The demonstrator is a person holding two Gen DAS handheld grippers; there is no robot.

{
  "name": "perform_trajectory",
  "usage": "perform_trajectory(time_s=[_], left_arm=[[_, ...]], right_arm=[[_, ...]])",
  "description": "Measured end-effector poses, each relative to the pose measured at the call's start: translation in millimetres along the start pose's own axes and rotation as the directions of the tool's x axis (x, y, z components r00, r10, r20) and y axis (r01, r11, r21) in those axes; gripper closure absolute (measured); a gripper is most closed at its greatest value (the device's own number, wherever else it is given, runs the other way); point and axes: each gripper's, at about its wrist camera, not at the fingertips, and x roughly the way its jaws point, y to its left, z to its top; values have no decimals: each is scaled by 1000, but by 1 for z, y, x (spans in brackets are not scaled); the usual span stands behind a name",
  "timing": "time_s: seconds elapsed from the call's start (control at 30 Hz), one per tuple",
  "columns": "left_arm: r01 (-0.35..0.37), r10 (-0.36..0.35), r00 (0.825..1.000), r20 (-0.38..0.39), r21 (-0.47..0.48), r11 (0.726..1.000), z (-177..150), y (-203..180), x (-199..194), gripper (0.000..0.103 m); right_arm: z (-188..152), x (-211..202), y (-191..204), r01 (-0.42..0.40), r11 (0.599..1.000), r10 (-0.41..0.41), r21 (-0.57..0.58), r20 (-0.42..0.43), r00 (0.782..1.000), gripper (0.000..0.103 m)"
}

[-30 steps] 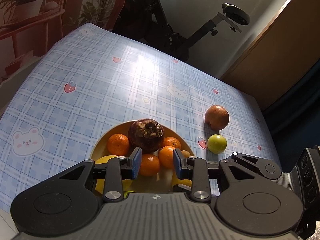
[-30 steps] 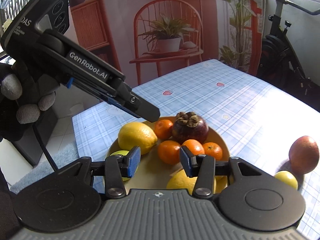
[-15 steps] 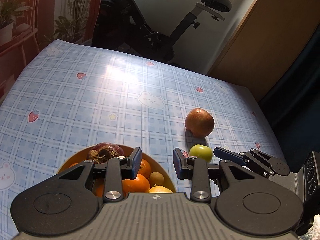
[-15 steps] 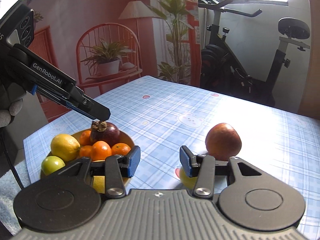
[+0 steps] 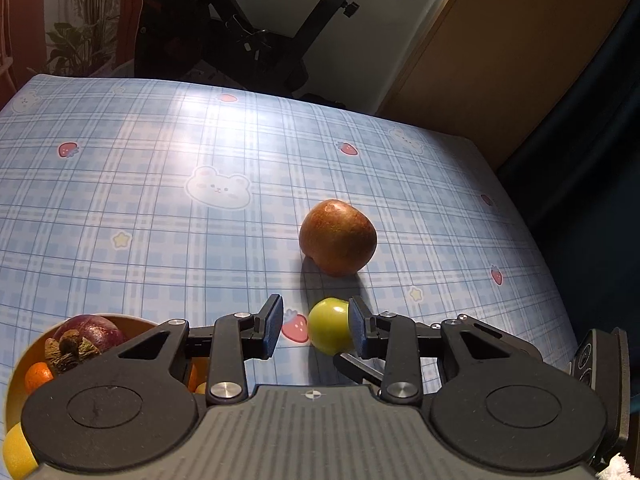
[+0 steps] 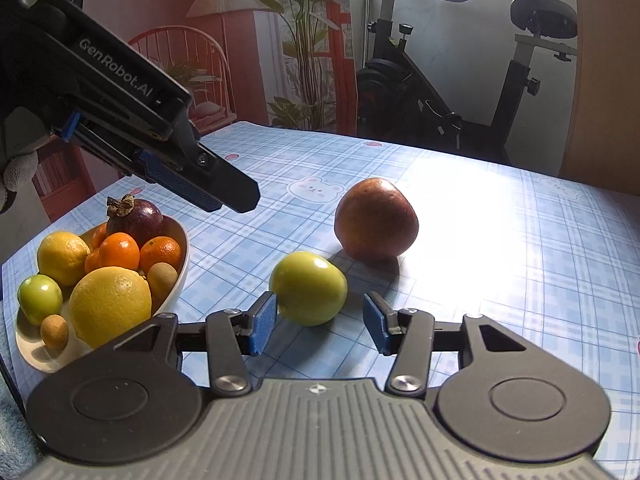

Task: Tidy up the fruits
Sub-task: 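Move the left tool to the yellow-green apple, then close the left tool on the yellow-green apple and lift it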

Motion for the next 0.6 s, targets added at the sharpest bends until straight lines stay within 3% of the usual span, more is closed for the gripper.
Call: perform_trajectory(time_s=[0.17,0.6], left_arm=[[4,-5,999,-42,-3,1000,1,-6,18,63],[13,-11,999,-51,35,999,3,-14,37,58]], right_arm=[[-1,11,3,-23,1000,23,-6,-10,1000,50],[-3,16,-4,-52,998,52,28,-2,999,50]])
